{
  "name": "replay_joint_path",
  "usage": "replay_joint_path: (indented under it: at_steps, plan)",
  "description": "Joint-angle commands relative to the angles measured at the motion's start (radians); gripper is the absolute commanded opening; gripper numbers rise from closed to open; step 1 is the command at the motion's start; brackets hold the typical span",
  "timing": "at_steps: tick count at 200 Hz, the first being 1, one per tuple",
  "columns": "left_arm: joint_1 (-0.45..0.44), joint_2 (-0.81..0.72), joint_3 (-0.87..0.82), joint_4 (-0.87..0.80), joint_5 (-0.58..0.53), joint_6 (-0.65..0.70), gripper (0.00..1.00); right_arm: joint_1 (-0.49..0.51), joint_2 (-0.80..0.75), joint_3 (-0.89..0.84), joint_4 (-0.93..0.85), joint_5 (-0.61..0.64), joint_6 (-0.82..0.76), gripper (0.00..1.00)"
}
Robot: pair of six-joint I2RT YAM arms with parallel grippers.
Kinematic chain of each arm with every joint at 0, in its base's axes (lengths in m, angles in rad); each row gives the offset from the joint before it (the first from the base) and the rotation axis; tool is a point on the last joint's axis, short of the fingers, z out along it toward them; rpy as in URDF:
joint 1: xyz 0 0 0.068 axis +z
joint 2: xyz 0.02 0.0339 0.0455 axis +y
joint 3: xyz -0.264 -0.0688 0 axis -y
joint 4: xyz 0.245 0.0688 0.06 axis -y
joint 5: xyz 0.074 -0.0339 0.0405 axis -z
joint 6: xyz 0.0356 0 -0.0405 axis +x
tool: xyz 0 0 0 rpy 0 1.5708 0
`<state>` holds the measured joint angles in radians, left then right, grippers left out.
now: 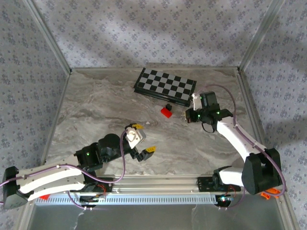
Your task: Put the keys on the keyring
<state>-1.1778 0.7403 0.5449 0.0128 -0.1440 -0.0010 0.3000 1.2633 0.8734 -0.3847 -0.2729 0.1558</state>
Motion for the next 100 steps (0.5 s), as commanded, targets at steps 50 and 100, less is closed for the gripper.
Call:
replay_joint_path:
  at_steps: [50,100]
  plan:
    - [0.007,-0.016,-0.002,0.036,-0.011,0.014,0.99,0.05,-0.054,-0.105,0.005,-0.045,0.087,0.0]
    - [0.007,-0.01,0.001,0.039,-0.011,0.013,1.0,0.089,-0.075,-0.172,0.013,-0.062,0.134,0.0]
